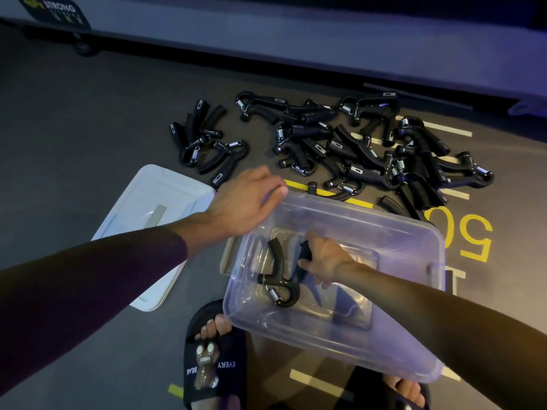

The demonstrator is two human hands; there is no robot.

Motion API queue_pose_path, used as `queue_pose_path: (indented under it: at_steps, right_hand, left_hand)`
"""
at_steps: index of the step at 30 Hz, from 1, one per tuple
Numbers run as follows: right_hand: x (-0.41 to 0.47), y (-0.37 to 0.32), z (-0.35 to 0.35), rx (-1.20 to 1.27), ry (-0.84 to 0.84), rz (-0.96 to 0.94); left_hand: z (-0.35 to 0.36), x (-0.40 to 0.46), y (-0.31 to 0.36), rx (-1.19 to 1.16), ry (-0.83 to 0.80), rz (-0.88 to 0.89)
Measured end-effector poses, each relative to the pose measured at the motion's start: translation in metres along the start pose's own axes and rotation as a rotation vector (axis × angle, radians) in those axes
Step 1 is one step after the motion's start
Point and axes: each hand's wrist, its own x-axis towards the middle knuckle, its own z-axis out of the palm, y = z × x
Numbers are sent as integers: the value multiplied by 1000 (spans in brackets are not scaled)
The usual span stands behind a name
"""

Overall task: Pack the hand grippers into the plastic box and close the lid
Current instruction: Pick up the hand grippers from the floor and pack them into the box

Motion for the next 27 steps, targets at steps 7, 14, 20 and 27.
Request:
queue_pose_path:
  at_steps: [7, 14, 20, 27]
  right_hand:
    - [-2, 3, 16, -51, 78, -24]
    - [4, 16, 24, -15, 112, -73]
    - [11, 30, 33, 0, 154, -117]
    - [16, 33, 33, -16, 139, -151]
  left_hand:
    - [0, 2, 2, 140, -128, 215]
    - [6, -6, 6, 63, -156, 170]
    - [4, -9, 10, 34, -127, 139]
    - [3, -8, 12, 51, -110, 123]
